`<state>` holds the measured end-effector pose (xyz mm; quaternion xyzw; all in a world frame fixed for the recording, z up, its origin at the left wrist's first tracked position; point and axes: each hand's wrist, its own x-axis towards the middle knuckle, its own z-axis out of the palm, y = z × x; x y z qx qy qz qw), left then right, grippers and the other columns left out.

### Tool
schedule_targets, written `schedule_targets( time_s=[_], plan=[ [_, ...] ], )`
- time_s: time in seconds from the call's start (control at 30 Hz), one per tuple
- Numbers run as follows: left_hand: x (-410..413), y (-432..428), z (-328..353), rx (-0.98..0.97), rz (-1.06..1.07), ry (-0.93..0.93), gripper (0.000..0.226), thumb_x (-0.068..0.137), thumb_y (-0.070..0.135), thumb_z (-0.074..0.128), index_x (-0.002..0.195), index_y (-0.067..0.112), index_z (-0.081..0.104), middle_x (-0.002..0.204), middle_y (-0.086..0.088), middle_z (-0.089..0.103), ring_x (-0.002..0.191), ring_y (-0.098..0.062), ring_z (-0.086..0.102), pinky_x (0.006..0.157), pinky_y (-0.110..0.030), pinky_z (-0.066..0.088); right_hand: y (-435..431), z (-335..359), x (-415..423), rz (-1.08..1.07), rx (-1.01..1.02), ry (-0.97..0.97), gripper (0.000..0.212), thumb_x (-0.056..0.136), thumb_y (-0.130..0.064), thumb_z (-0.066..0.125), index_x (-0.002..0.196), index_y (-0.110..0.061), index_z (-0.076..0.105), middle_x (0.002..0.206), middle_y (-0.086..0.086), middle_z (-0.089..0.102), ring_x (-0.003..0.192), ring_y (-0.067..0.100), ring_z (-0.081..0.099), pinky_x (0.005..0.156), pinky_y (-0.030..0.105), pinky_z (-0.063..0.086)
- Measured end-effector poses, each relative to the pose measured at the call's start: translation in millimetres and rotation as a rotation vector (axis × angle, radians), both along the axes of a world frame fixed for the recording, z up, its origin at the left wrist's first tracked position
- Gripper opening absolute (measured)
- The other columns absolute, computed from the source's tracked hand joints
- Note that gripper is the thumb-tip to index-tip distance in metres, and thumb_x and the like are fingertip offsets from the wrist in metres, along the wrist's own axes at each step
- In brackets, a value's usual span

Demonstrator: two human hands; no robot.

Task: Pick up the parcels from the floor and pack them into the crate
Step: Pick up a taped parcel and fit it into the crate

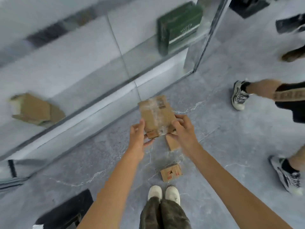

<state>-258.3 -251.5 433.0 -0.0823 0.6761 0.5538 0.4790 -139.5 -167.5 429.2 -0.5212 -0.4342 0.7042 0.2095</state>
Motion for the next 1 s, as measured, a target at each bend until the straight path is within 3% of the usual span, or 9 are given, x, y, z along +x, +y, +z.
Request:
schedule_targets(
  time_s=[0.07, 0.17, 0.3, 0.43, 0.57, 0.67, 0.77, 0.9, 1.0],
  plan=[
    [-2.6, 8.2, 71.3, 0.03, -0.03, 0.031, 0.044, 0.086, 0.038, 0.063, 0.119, 0.016, 0.043, 0.114, -0.005, 0.059, 0.09, -0.019, 0.063, 0.083, -0.045, 0.054, -3.0, 67.9, 3.3, 0.026, 0.04, 0.07, 0.017, 0.093, -0.015, 0.056, 0.11, -0.02, 0.057, 0.109, 0.009, 0.061, 0.087, 0.018, 0.062, 0.079, 0.039, 0.055],
    [-0.4, 7.9, 163.3, 0.131, -0.031, 0.089, 0.046, 0.081, 0.03, 0.072, 0.117, 0.016, 0.047, 0.11, -0.005, 0.064, 0.089, -0.018, 0.065, 0.082, -0.046, 0.055, -7.9, 157.2, 12.7, 0.055, 0.216, 0.061, 0.018, 0.092, -0.02, 0.058, 0.109, -0.022, 0.058, 0.115, 0.006, 0.061, 0.105, 0.024, 0.06, 0.086, 0.037, 0.052],
    [3.5, -1.2, 261.9, 0.224, -0.046, 0.242, 0.056, 0.076, 0.032, 0.077, 0.122, 0.019, 0.048, 0.113, -0.005, 0.066, 0.098, -0.021, 0.066, 0.089, -0.045, 0.054, -15.2, 261.2, 22.0, 0.16, 0.698, -0.127, 0.041, 0.093, -0.024, 0.057, 0.132, -0.028, 0.046, 0.131, -0.01, 0.044, 0.12, 0.003, 0.044, 0.1, 0.02, 0.039],
    [12.0, -2.9, 340.7, 0.325, -0.11, 0.46, 0.061, 0.077, 0.028, 0.076, 0.128, 0.019, 0.045, 0.111, 0.001, 0.062, 0.095, -0.017, 0.066, 0.085, -0.039, 0.056, -29.4, 337.4, 15.5, 0.263, 0.949, -0.103, 0.06, 0.088, -0.03, 0.064, 0.141, -0.032, 0.036, 0.138, -0.014, 0.029, 0.125, -0.001, 0.034, 0.095, 0.001, 0.029],
    [8.2, -2.5, 394.3, 0.478, -0.118, 0.464, 0.05, 0.081, 0.021, 0.073, 0.121, 0.018, 0.044, 0.114, -0.002, 0.061, 0.1, -0.022, 0.066, 0.08, -0.037, 0.058, -23.5, 387.7, 5.5, 0.2, 1.047, -0.095, 0.07, 0.081, -0.04, 0.07, 0.139, -0.032, 0.032, 0.138, -0.006, 0.03, 0.127, 0.01, 0.033, 0.102, 0.019, 0.033],
    [0.8, -6.4, 425.8, 0.588, -0.195, 0.423, 0.047, 0.085, 0.022, 0.068, 0.123, 0.016, 0.041, 0.117, -0.004, 0.061, 0.101, -0.02, 0.066, 0.073, -0.031, 0.058, -17.5, 414.1, 0.0, 0.19, 1.033, -0.065, 0.082, 0.073, -0.049, 0.073, 0.14, -0.031, 0.03, 0.14, -0.003, 0.03, 0.131, 0.012, 0.031, 0.106, 0.027, 0.033],
    [-7.1, -13.9, 447.2, 0.698, -0.281, 0.357, 0.047, 0.085, 0.03, 0.062, 0.123, 0.013, 0.04, 0.123, -0.009, 0.06, 0.112, -0.023, 0.06, 0.087, -0.043, 0.055, -13.8, 436.2, -1.1, 0.172, 0.952, -0.016, 0.091, 0.065, -0.06, 0.074, 0.138, -0.029, 0.03, 0.136, -0.001, 0.037, 0.126, 0.015, 0.042, 0.101, 0.032, 0.045],
    [-22.3, -21.2, 459.0, 0.789, -0.321, 0.342, 0.037, 0.082, 0.037, 0.059, 0.113, 0.018, 0.051, 0.128, -0.007, 0.059, 0.121, -0.026, 0.054, 0.086, -0.044, 0.052, -12.8, 460.5, 9.3, 0.237, 0.486, 0.39, 0.052, 0.086, -0.041, 0.063, 0.131, -0.024, 0.045, 0.126, 0.01, 0.057, 0.117, 0.026, 0.057, 0.096, 0.041, 0.051],
    [-24.6, -24.5, 462.5, 0.705, -0.391, 0.313, 0.07, 0.071, 0.038, 0.072, 0.131, 0.025, 0.039, 0.121, -0.005, 0.064, 0.11, -0.02, 0.062, 0.086, -0.043, 0.053, -19.7, 464.4, 17.2, 0.354, 0.157, 0.684, 0.051, 0.092, -0.051, 0.038, 0.134, -0.023, 0.048, 0.132, 0.016, 0.057, 0.121, 0.035, 0.053, 0.1, 0.051, 0.046]
  ],
)
